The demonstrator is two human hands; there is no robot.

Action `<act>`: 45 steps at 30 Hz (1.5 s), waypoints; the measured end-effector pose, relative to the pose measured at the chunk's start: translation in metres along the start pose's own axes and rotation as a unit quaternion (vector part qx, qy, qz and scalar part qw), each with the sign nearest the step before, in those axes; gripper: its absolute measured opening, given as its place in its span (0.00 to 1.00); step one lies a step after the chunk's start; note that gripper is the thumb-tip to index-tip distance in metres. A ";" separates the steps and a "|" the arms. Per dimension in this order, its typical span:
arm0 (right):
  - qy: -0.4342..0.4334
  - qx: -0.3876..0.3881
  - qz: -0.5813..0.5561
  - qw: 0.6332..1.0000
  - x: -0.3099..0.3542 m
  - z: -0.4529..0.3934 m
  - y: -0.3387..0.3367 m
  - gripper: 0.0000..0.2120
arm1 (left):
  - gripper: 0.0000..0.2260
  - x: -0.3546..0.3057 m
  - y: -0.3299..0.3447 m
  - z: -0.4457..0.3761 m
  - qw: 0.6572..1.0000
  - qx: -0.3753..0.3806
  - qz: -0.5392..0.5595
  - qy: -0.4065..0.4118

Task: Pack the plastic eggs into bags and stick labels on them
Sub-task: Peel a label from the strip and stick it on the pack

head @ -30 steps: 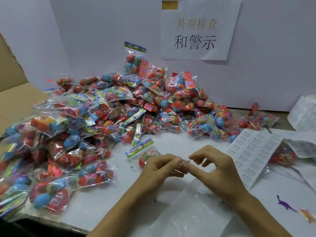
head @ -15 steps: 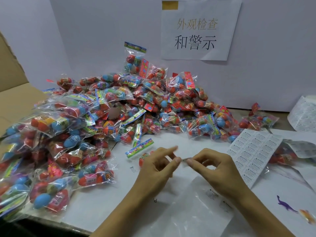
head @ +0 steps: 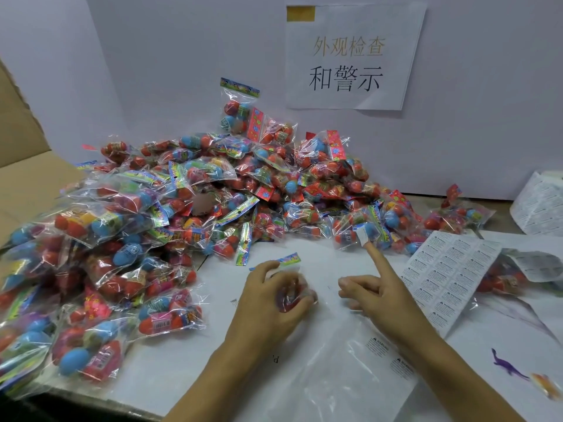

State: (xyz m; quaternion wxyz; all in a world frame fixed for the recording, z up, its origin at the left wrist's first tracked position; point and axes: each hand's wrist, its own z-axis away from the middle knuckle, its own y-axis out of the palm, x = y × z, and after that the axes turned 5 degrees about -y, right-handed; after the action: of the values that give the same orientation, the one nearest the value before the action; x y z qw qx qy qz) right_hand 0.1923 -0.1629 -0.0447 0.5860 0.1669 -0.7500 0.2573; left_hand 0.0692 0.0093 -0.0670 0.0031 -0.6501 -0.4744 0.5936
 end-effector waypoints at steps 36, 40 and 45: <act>-0.046 -0.074 -0.193 0.977 0.023 0.007 0.027 0.31 | 0.14 -0.029 -0.009 -0.001 0.936 0.047 0.343 -0.062; -0.035 -0.130 -0.261 0.956 0.025 0.003 0.022 0.33 | 0.14 -0.032 -0.012 0.000 0.912 0.114 0.381 -0.103; -0.056 -0.150 -0.242 0.957 0.026 0.003 0.016 0.29 | 0.16 -0.036 -0.010 0.004 0.905 0.204 0.368 -0.064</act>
State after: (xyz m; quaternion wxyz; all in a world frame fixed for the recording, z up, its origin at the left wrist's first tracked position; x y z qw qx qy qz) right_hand 0.1741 -0.1505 -0.0236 0.6063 0.2674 -0.7488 -0.0172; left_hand 0.0656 -0.0099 -0.0355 -0.1135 -0.7239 -0.0695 0.6770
